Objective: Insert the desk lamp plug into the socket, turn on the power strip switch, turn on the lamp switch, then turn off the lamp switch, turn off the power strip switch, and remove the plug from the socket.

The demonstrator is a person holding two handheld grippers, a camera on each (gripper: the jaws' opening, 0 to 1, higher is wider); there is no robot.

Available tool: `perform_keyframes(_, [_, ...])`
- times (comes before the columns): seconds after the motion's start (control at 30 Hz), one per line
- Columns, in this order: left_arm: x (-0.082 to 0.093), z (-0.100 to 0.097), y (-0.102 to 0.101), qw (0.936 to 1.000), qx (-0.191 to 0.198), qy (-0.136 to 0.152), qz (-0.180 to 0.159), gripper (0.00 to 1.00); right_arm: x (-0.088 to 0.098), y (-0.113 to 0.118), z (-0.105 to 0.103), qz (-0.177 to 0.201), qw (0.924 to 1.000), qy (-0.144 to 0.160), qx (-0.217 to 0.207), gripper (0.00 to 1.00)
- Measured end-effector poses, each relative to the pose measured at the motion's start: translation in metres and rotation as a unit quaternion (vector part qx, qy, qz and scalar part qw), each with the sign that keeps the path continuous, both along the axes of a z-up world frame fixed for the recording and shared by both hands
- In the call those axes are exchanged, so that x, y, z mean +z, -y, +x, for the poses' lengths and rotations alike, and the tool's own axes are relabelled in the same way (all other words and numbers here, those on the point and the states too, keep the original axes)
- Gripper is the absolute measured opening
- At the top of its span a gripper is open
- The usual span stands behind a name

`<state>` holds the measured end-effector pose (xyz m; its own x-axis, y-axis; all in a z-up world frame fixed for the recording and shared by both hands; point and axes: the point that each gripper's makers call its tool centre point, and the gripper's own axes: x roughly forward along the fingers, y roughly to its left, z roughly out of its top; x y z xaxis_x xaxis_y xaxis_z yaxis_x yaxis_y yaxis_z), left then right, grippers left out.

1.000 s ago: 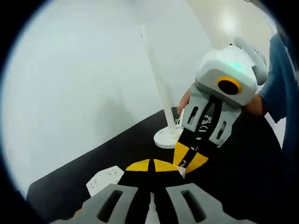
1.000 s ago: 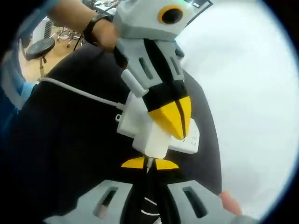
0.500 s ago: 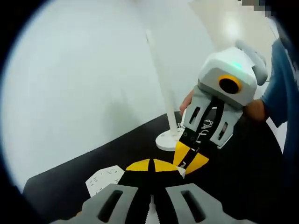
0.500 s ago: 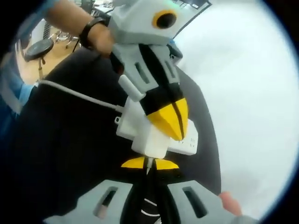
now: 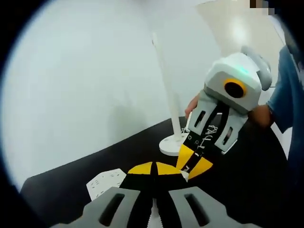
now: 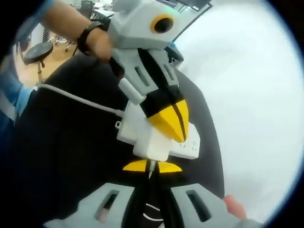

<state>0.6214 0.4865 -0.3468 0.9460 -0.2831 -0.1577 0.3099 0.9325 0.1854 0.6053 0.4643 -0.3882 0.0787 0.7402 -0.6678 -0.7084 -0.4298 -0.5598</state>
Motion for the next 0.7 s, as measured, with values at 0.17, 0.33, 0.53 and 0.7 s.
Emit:
perform_keyframes(0.17, [-0.003,-0.003,0.008,0.9997,0.013,-0.013,0.017,0.00,-0.005,0.000,0.000,-0.013,0.9994,-0.033,-0.004,0.12])
perform_keyframes(0.33, [-0.001,-0.011,0.003,0.9995,0.025,-0.013,0.016,0.00,0.000,0.006,-0.001,-0.014,0.9982,-0.058,-0.013,0.14])
perform_keyframes(0.53, [0.020,-0.034,-0.018,0.9974,0.053,0.019,-0.046,0.01,0.010,0.016,0.001,-0.009,0.9965,-0.079,-0.027,0.14])
perform_keyframes(0.7, [0.030,-0.059,-0.043,0.9920,0.077,0.044,-0.090,0.09,0.024,0.018,-0.001,0.002,0.9957,-0.086,-0.036,0.14])
